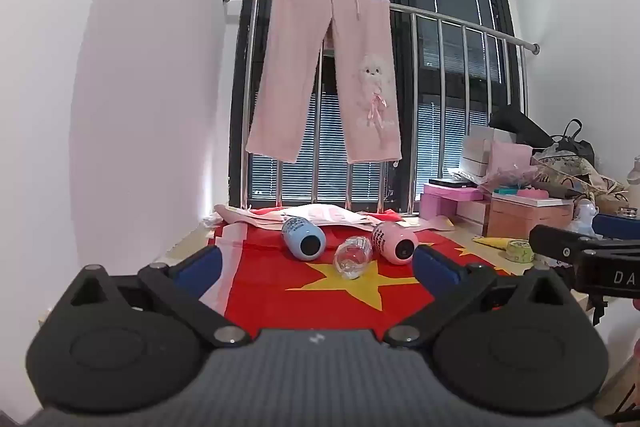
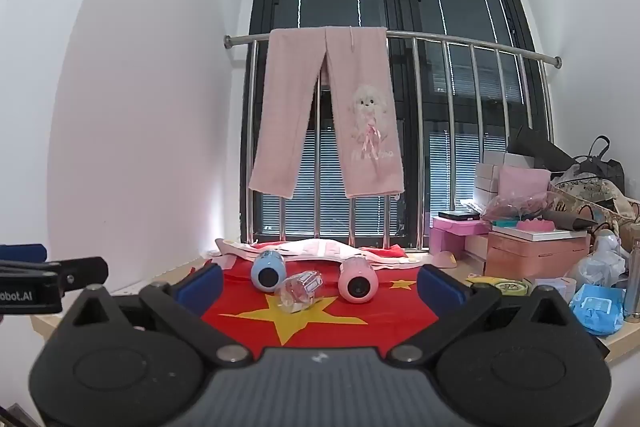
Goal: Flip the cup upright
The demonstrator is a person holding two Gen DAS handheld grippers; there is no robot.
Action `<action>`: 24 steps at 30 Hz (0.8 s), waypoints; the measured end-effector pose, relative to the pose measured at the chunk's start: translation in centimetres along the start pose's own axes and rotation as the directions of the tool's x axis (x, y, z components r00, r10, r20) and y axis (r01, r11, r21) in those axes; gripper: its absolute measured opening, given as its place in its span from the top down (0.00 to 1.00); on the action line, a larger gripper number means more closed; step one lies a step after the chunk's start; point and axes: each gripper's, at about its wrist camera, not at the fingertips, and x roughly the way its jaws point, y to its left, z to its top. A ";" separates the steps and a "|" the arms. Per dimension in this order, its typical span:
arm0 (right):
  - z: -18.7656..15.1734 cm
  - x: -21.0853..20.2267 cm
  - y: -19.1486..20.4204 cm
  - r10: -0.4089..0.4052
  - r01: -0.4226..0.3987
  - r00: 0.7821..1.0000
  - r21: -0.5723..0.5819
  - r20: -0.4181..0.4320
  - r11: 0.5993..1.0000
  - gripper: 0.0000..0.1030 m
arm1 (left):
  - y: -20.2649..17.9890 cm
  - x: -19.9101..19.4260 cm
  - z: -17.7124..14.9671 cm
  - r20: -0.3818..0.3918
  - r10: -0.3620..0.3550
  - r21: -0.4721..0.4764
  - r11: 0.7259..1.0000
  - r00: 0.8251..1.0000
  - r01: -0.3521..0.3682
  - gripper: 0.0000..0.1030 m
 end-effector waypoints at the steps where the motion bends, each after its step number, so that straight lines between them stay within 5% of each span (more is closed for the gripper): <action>1: 0.0 0.0 0.0 0.001 -0.001 1.000 0.004 0.006 1.000 0.00 | 0.0 0.0 0.0 -0.001 -0.001 -0.001 1.000 1.000 0.001 0.00; 24: 0.0 -0.1 0.2 -0.001 0.001 1.000 0.003 0.002 1.000 0.00 | -0.2 0.1 0.2 -0.002 -0.008 -0.007 1.000 1.000 0.008 0.00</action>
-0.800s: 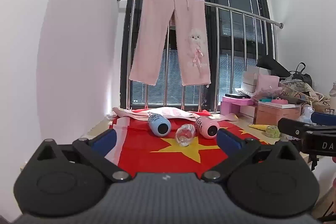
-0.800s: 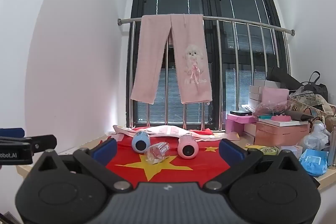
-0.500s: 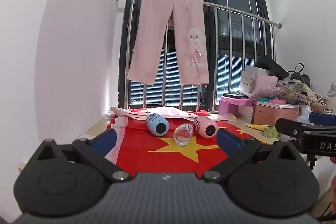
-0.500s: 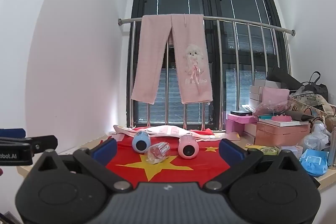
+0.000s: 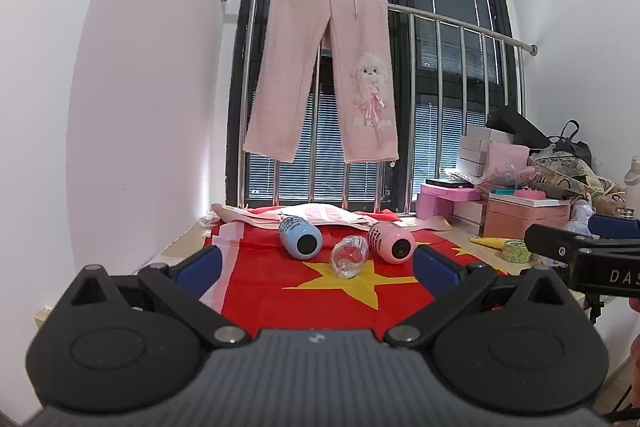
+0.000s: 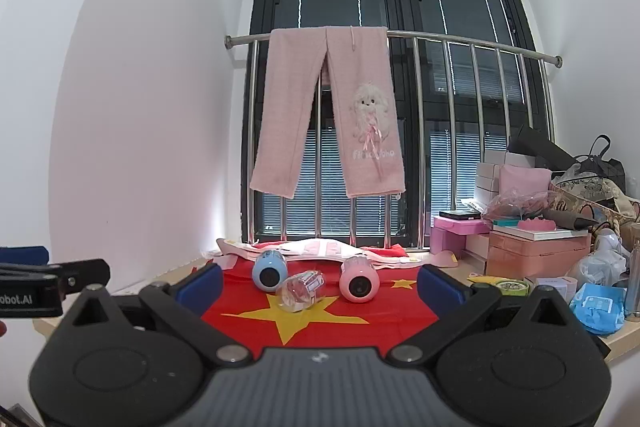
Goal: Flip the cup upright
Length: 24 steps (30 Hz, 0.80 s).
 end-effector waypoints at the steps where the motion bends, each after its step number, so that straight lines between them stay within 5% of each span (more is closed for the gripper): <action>1: 0.0 0.0 0.0 0.000 0.000 1.000 0.000 0.000 1.000 0.00 | 0.0 0.0 0.0 0.000 0.000 0.000 1.000 1.000 0.000 0.00; 24: 0.0 0.2 -0.2 0.001 -0.001 1.000 0.002 0.001 1.000 0.00 | 0.1 0.1 -0.1 0.003 -0.003 0.003 1.000 1.000 0.003 0.00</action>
